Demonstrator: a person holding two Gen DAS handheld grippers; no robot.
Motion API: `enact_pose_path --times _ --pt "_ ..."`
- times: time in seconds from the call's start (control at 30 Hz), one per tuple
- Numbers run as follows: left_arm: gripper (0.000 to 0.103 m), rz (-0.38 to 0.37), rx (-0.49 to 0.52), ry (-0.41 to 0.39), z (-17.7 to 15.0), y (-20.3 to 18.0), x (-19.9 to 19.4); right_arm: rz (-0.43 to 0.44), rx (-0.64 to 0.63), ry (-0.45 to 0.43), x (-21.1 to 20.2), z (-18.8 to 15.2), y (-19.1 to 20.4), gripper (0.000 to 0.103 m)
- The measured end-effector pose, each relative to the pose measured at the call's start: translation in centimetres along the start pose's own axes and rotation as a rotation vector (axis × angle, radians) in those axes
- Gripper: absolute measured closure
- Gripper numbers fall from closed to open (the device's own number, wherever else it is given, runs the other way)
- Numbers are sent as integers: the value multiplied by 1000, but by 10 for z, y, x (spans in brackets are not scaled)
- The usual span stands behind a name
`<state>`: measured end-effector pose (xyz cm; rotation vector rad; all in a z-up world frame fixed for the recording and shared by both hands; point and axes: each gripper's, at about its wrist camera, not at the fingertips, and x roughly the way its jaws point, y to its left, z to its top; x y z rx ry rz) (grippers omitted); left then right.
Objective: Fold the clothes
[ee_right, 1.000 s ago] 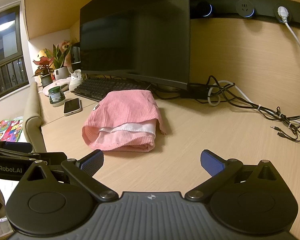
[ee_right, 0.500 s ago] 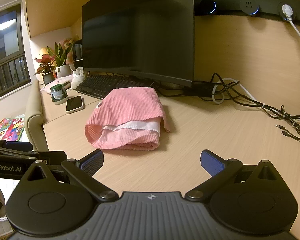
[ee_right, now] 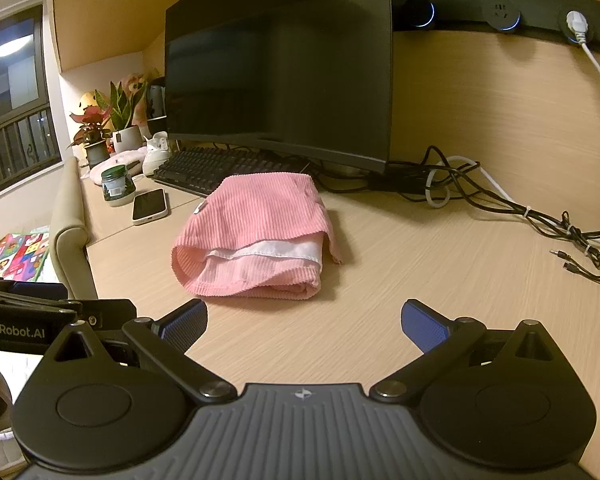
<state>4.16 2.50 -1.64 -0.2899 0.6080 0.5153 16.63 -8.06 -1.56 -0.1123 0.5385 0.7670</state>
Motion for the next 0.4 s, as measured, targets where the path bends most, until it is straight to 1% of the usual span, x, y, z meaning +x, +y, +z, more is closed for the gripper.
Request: enact_pose_path --times 0.13,0.23,0.3,0.33,0.4 --pt "0 -4 -6 -6 4 5 1 1 13 0 1 5 1 0" --pt "0 8 -43 -2 17 16 7 -2 57 -20 -3 20 -5 0" --pt "0 10 -83 4 36 30 18 19 87 -58 -11 40 -9 0" --pt "0 13 -102 3 46 37 24 45 94 -94 -18 54 -9 0" --pt "0 34 -127 -47 74 51 40 91 86 -158 -30 82 -1 0"
